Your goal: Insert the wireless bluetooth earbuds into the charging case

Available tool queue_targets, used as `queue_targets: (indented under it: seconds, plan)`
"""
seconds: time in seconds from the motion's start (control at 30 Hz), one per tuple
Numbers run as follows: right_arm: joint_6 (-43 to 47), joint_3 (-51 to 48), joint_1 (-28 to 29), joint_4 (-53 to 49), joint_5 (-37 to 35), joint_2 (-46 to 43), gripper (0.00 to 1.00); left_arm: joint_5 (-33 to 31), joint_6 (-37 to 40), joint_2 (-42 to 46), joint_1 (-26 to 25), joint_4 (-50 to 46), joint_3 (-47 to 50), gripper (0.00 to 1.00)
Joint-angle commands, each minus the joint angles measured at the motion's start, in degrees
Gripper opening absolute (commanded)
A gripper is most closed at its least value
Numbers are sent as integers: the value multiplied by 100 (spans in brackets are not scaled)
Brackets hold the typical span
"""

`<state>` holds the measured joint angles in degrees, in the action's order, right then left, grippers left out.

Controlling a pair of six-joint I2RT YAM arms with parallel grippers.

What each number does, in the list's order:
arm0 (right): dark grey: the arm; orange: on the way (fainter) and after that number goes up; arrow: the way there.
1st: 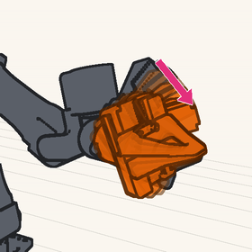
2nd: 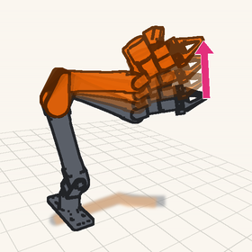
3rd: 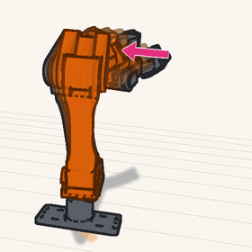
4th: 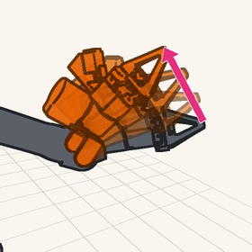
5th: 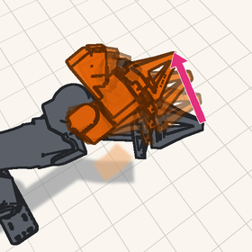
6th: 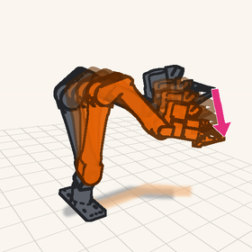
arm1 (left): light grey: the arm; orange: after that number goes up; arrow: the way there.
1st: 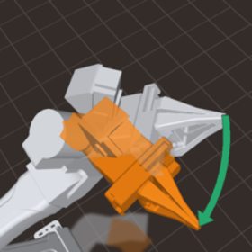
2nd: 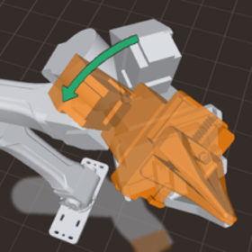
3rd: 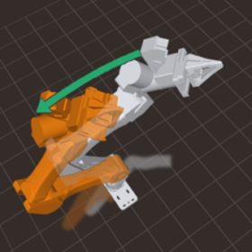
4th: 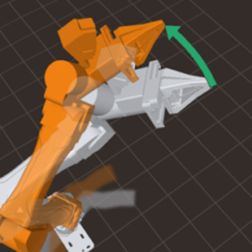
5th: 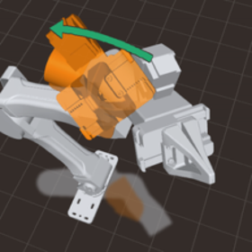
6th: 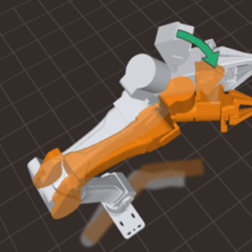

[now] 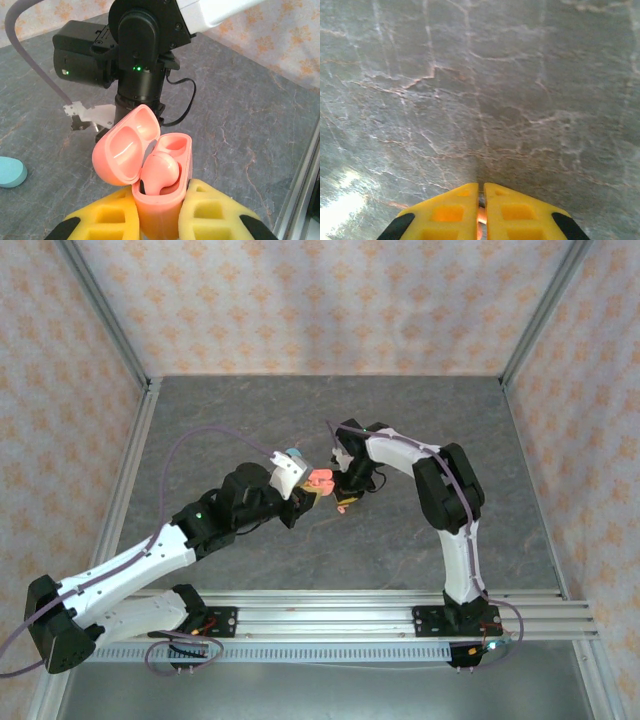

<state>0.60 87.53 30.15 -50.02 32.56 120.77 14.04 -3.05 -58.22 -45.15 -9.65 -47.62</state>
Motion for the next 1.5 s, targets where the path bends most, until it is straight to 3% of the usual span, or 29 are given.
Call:
queue_targets:
  seconds: [0.0, 0.63, 0.77, 0.97, 1.1, 1.47]
  plan:
    - [126, -209, -121, -395, -382, -318, 12, -156, -29, 126, -71, 148, 62, 0]
    - [-584, -1504, -148, 405, 337, -1423, 14, -181, 14, 252, -101, 104, 85, 0]
    - [-545, -1505, -258, 554, 314, -1621, 21, -212, 6, 395, -106, 98, 164, 0]
    - [-347, -1262, -237, 891, 241, -1499, 35, -227, -52, 537, -102, 71, 258, 0]
    - [-142, -1073, -203, 970, 538, -1142, 38, -227, -51, 549, -107, 60, 262, 0]
    - [255, -1063, -1, 825, 400, -790, 38, -254, -73, 602, -109, -6, 301, 0]
